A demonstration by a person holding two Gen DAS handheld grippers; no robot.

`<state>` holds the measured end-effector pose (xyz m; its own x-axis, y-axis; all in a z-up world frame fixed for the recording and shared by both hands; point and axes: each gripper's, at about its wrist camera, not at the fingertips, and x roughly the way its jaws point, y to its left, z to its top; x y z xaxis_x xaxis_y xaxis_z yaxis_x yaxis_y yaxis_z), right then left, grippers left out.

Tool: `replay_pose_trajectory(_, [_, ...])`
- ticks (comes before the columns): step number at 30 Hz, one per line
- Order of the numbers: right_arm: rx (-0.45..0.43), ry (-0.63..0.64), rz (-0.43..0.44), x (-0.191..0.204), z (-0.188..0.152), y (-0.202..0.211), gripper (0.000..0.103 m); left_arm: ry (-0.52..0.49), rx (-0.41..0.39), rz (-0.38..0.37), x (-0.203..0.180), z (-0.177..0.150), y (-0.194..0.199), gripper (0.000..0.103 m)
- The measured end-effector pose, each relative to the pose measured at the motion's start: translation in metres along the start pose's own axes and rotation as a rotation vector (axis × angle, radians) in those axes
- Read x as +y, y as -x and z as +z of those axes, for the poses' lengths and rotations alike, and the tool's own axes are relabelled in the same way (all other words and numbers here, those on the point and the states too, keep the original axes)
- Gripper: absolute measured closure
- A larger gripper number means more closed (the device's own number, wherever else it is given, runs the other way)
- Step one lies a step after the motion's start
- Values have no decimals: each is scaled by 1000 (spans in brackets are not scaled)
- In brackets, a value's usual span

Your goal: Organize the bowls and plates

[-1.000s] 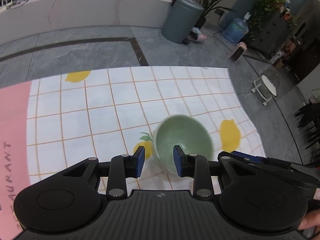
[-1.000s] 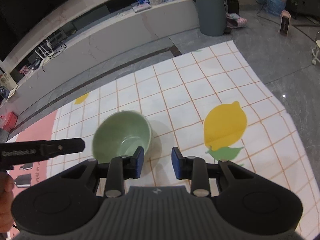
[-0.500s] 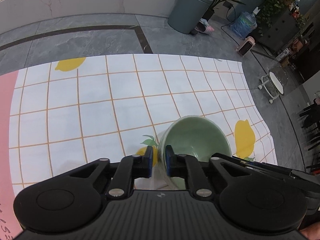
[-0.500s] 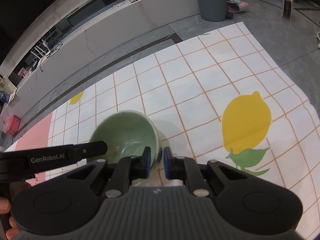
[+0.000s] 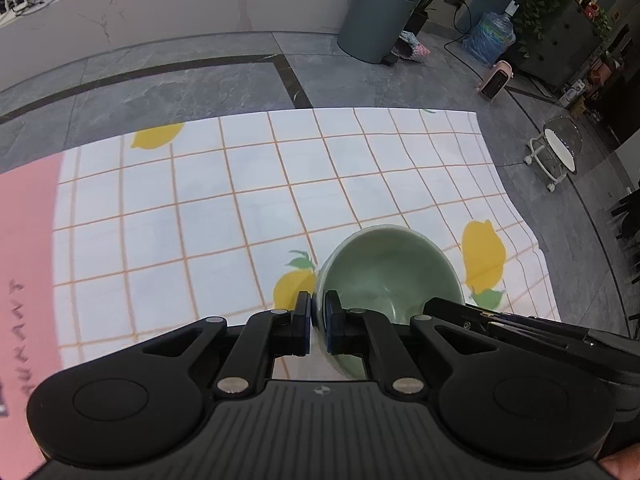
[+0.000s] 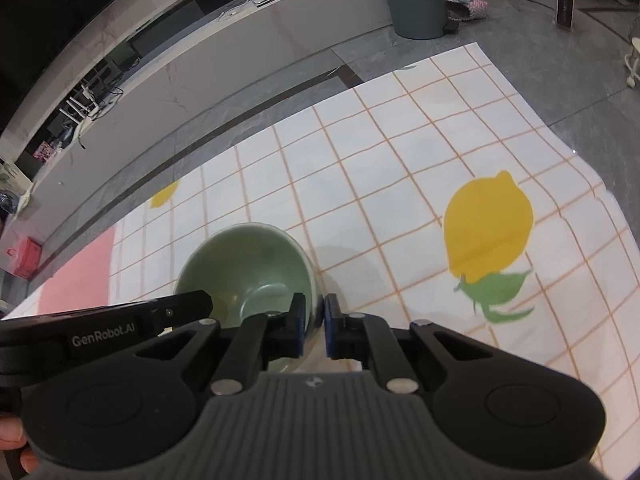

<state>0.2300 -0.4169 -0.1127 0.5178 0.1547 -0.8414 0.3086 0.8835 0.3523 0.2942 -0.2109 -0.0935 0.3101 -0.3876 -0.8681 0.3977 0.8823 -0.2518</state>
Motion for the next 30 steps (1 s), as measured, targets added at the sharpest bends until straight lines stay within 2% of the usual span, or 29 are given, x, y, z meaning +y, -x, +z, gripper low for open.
replay_pose_trajectory(10, [-56, 51, 76, 31, -40, 78, 96, 27, -65, 44, -9, -38, 89, 96])
replay_pose_trajectory(20, [-95, 102, 170, 53, -113, 154, 96, 127, -153, 61, -9, -112, 175, 96])
replay_pose_trajectory(25, [-106, 122, 202, 53, -152, 181, 96, 175, -180, 38, -6, -156, 200, 95])
replay_pose_trajectory(30, [-108, 154, 195, 51, -188, 197, 96, 224, -164, 5, -2, -194, 206, 95])
